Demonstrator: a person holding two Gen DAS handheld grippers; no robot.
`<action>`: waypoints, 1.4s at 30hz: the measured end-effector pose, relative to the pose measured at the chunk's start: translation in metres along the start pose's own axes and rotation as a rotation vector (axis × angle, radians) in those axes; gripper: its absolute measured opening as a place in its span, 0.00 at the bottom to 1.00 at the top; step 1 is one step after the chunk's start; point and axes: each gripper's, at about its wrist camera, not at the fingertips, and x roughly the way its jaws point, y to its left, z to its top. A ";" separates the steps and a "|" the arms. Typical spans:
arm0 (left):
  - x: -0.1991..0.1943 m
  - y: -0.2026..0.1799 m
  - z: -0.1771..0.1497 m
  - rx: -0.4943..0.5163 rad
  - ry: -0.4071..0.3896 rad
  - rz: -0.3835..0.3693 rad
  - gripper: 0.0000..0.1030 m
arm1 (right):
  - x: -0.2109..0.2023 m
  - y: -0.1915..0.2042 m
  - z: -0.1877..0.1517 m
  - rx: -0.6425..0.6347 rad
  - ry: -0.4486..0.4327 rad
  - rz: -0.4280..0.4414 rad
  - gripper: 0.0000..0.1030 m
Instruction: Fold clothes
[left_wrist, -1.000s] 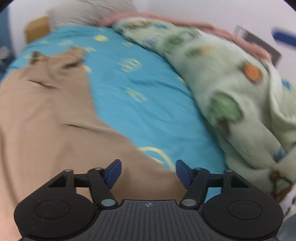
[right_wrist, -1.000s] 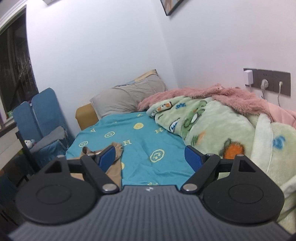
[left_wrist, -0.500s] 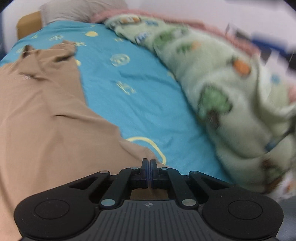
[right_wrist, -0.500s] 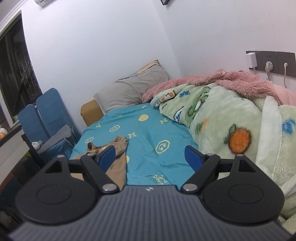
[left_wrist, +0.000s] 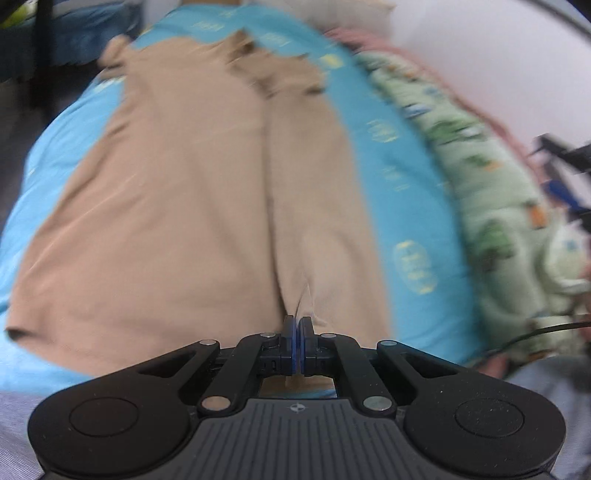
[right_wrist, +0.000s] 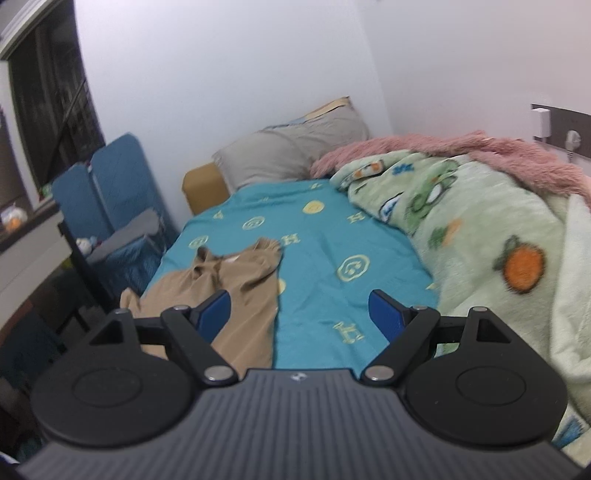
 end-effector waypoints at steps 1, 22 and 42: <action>0.002 0.007 0.000 -0.022 0.018 -0.005 0.02 | 0.000 0.005 -0.002 -0.008 0.006 0.004 0.81; 0.113 -0.022 0.247 0.160 -0.208 0.244 0.58 | 0.065 0.024 -0.017 0.038 0.126 -0.044 0.81; 0.188 0.065 0.311 -0.099 -0.343 0.578 0.58 | 0.153 0.018 -0.034 0.040 0.272 -0.055 0.81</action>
